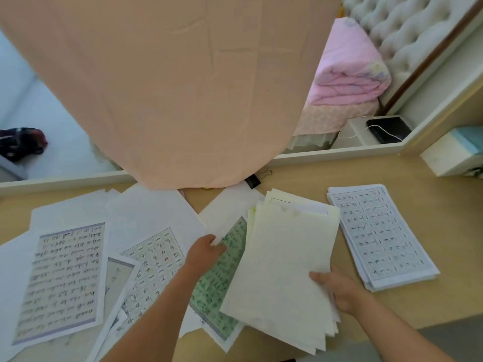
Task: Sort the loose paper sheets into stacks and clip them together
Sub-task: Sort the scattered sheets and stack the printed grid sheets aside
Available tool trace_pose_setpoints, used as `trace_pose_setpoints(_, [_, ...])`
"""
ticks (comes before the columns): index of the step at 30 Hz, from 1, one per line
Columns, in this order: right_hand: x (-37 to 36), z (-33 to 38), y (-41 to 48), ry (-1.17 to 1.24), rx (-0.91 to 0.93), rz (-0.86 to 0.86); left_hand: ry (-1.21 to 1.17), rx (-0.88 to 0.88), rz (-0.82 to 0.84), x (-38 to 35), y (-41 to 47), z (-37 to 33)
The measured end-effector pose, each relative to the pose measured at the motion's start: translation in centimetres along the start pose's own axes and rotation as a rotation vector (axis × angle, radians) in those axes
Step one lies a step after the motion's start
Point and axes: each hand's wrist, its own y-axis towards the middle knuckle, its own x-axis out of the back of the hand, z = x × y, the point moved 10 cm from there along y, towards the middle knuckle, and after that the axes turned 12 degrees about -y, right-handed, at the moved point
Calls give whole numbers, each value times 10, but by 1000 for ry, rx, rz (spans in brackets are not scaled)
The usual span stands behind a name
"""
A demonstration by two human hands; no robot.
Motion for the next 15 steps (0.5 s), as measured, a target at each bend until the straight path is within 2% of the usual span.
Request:
trace_pose_setpoints(1, [-2, 2, 1, 13, 4, 37, -179, 28, 0, -3, -3, -1])
trace_pose_setpoints(3, [-8, 8, 3, 19, 26, 105, -347, 121, 51, -20, -11, 0])
trace_pose_setpoints(5, [-15, 11, 8, -12, 36, 129, -378, 212, 116, -45, -19, 4])
trace_pose_setpoints(7, [-16, 11, 18, -96, 44, 70, -431, 253, 125, -62, -24, 4])
trace_pose_setpoints(11, [-18, 25, 26, -347, 133, -18, -459, 257, 67, -69, -23, 6])
trace_pose_setpoints(15, [-19, 44, 23, -432, 211, -17, -516, 245, 85, -67, -16, 10])
